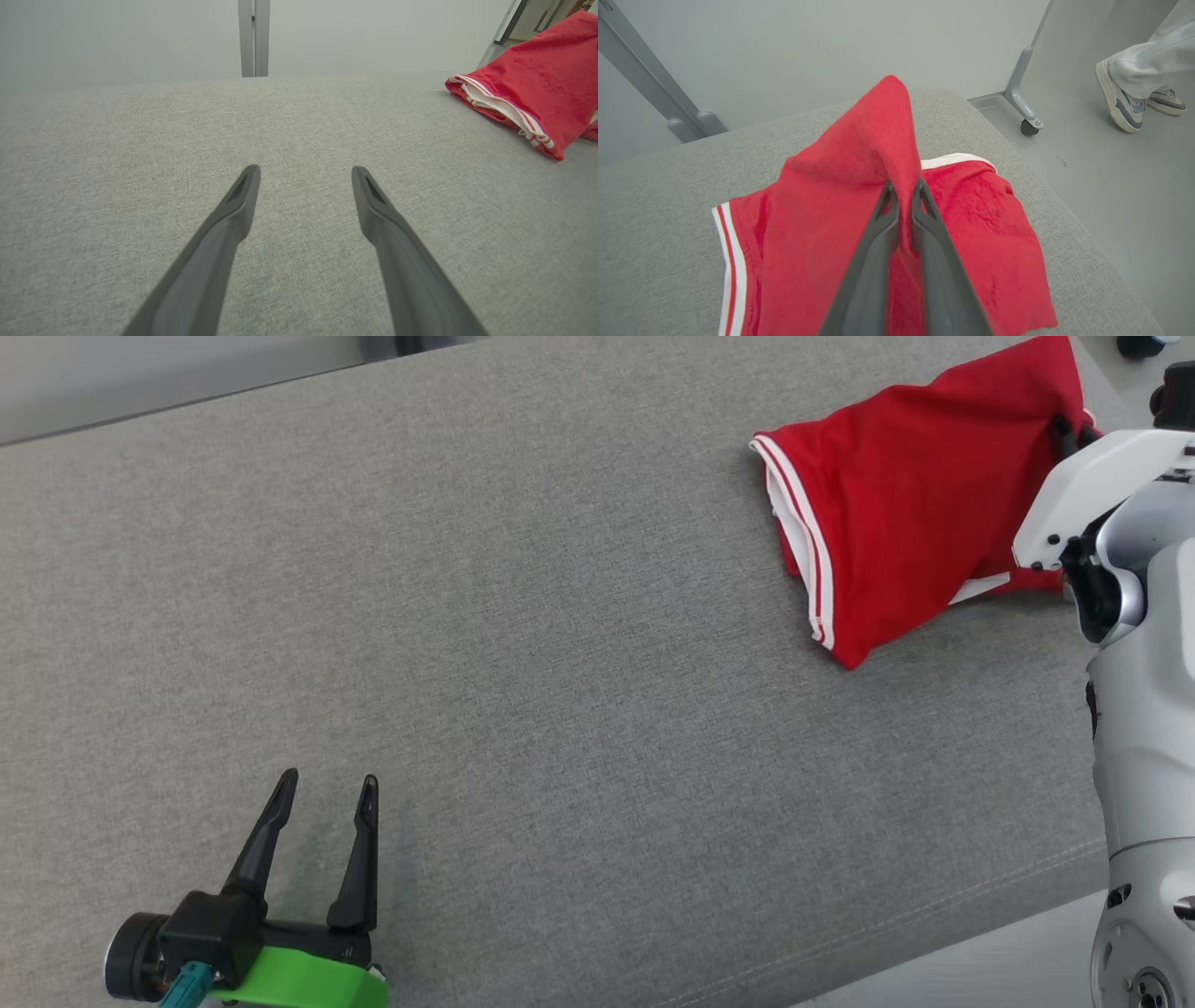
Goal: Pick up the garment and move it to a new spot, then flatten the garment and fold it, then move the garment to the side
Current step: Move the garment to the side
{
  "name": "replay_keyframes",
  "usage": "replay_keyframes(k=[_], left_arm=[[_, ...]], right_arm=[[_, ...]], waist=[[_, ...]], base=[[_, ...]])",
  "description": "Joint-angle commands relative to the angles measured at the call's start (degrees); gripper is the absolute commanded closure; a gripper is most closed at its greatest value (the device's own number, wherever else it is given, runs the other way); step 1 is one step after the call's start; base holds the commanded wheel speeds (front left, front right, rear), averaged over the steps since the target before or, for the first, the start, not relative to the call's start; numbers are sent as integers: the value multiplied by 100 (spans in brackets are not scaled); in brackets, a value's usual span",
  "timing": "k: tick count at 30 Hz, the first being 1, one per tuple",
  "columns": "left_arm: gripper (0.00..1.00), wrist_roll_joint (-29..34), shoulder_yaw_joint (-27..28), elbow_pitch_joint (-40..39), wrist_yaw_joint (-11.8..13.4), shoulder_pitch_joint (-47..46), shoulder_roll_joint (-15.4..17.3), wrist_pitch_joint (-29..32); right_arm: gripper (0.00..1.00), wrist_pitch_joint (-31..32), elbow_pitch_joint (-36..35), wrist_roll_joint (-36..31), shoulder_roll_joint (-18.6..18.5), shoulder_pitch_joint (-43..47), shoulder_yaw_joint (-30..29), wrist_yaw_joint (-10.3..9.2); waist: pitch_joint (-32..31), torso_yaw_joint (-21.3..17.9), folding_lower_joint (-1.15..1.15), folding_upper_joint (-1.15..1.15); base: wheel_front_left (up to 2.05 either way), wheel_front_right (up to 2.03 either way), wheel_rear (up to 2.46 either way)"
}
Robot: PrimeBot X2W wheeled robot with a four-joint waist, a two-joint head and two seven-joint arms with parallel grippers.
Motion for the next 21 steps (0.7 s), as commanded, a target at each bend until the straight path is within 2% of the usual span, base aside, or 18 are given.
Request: replay_keyframes(k=[1, 6, 10, 20, 21], left_arm=[[0, -31, 29, -19, -19, -9, 62, -14], [0, -38, 121, -58, -20, 81, 77, -14], [0, 6, 162, -83, -20, 193, 29, -15], [0, 29, 171, -112, -20, 140, 85, -15], [0, 27, 165, -108, -20, 124, 90, -15]], right_arm=[[100, -64, -44, -88, 14, -118, -84, -10], [100, -64, -142, -269, 90, -343, -499, -10], [100, 121, -255, -311, 113, -408, -584, -10], [100, 510, -548, -608, -71, -137, -988, -10], [33, 489, -570, -684, -64, -94, -1040, -10]], waist=[[113, 25, 0, 0], [99, 102, 0, 0], [45, 86, 0, 0], [97, 14, 0, 0], [100, 16, 0, 0]], base=[[0, 0, 0], [0, 0, 0], [0, 0, 0], [0, 0, 0], [0, 0, 0]])
